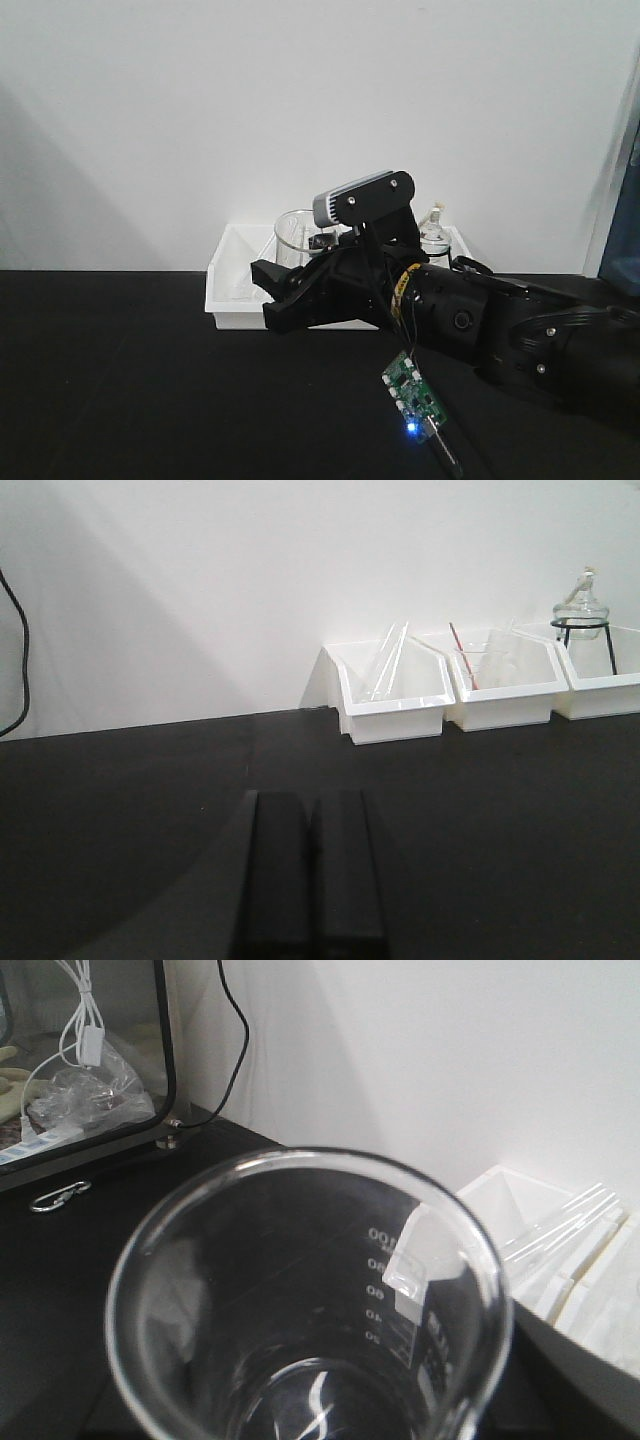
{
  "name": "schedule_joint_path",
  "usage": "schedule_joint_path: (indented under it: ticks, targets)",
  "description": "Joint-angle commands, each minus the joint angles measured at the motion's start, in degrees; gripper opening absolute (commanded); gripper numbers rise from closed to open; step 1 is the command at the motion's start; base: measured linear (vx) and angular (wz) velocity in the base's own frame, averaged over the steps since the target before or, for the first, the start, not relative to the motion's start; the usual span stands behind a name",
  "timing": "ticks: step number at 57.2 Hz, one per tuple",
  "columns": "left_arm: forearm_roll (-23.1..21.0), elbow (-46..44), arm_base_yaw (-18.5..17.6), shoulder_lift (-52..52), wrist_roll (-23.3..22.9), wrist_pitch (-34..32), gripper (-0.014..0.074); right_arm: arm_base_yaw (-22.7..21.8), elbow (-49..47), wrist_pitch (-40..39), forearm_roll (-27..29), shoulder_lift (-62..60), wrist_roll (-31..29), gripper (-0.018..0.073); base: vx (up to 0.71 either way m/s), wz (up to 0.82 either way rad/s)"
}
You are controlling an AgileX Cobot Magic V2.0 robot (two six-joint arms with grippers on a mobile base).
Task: Pick beaker and place in left cabinet
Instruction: 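Close the right gripper on the beaker and lift it, then hold the beaker in the right gripper while the base turns away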
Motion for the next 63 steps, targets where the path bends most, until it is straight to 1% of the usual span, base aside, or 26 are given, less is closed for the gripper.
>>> schedule_joint_path:
  ticks: [1, 28, 63]
  targets:
    - [-0.4, 0.9, -0.1, -1.0, -0.2, -4.8, 0.0001, -0.2, -2.1, -1.8, 0.7, -2.4, 0.0, -0.0009, -0.05, -0.1]
    - [-0.4, 0.9, -0.1, -1.0, -0.2, -4.8, 0.0001, -0.2, -2.1, -1.8, 0.7, -2.4, 0.0, -0.0009, -0.11, -0.08]
    - [-0.4, 0.9, -0.1, -1.0, -0.2, -4.8, 0.0001, -0.2, -2.1, -1.8, 0.7, -2.4, 0.0, -0.0009, -0.17, 0.2]
